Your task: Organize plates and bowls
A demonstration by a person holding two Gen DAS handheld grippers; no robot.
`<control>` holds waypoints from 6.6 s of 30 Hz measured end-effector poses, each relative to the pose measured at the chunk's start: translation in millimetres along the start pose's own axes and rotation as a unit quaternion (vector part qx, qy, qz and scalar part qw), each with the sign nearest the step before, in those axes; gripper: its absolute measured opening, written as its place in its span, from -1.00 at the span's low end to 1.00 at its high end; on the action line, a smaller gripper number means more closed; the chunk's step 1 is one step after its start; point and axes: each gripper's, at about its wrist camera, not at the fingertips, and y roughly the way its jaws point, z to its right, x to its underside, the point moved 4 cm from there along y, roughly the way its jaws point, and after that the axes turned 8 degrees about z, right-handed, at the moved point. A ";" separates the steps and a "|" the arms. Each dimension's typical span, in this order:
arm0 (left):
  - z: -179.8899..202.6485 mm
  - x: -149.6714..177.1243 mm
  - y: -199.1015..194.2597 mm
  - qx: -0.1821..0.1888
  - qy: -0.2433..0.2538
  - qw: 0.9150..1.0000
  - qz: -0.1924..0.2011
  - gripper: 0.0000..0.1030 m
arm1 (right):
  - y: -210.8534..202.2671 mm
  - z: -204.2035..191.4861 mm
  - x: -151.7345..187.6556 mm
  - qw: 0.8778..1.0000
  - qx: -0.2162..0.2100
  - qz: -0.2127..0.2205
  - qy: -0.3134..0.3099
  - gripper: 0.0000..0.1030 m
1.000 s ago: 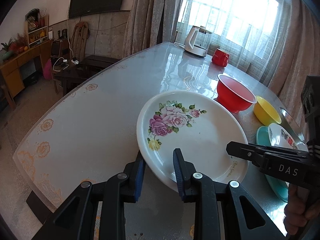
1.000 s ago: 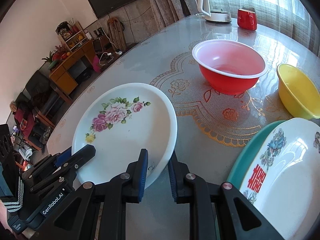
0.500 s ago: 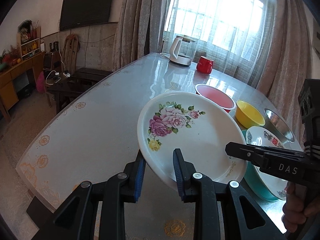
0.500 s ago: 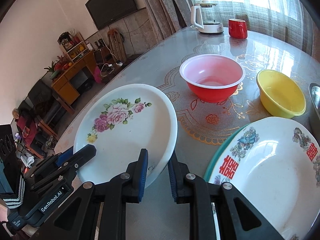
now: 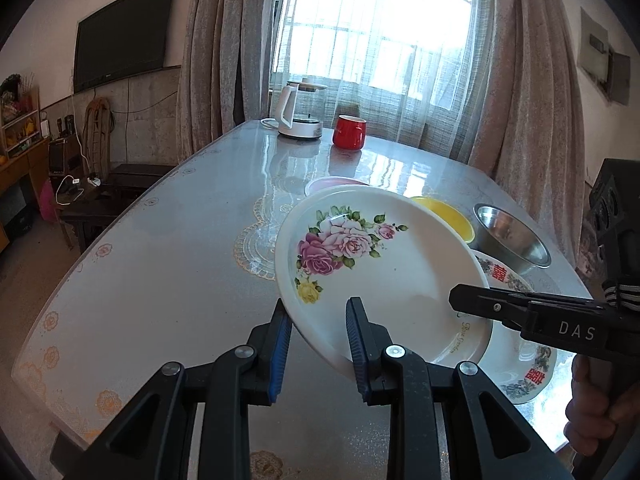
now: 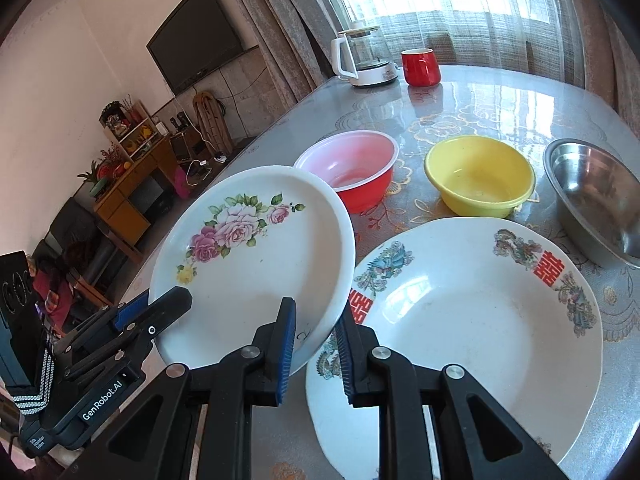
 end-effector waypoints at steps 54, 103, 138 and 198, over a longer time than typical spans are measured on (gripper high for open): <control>113.5 22.1 54.0 0.118 0.036 0.983 -0.138 -0.32 | -66.4 111.0 31.6 0.987 0.147 0.002 0.066 -0.56; 84.4 29.6 39.1 0.105 0.017 0.988 -0.115 -0.28 | -79.4 140.3 37.3 0.977 0.177 0.050 0.111 -0.75; 66.7 18.4 17.5 0.022 -0.002 0.996 -0.081 -0.19 | -105.1 139.9 39.3 0.970 0.202 0.071 0.112 -0.24; 216.8 -18.7 130.5 0.126 0.074 0.980 -0.134 -0.17 | -79.3 285.0 -23.0 0.947 0.257 0.019 0.191 -0.60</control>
